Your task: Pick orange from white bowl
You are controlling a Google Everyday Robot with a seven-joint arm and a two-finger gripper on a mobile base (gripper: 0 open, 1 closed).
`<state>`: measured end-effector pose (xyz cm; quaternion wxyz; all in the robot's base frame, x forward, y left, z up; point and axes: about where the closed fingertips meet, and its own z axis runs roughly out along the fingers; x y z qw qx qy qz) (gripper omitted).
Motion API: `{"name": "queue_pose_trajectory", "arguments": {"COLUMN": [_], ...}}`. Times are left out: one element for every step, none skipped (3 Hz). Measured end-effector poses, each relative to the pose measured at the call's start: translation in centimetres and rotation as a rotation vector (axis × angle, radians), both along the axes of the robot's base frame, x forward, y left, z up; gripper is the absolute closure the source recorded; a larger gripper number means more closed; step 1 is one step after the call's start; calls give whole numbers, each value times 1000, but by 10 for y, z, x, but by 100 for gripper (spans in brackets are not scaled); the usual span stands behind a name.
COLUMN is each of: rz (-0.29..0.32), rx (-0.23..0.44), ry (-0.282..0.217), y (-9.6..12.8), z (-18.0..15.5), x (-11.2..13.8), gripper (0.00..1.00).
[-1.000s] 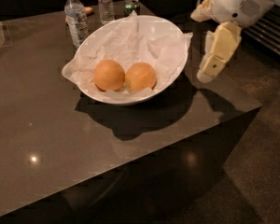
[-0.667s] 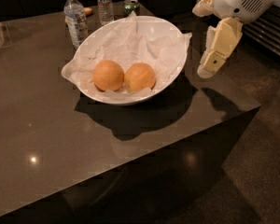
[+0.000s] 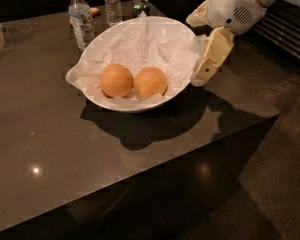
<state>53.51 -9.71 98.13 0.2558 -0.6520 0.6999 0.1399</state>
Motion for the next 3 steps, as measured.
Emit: {"name": "queue_pose_trajectory", "arguments": {"rz": [91,93,90], "rx": [50,51,53], "ry": [33,35,32], "y": [40,41,41], "z": [-12,-13,-13], "x": [11,12,12], "gripper": [0,19,42]}}
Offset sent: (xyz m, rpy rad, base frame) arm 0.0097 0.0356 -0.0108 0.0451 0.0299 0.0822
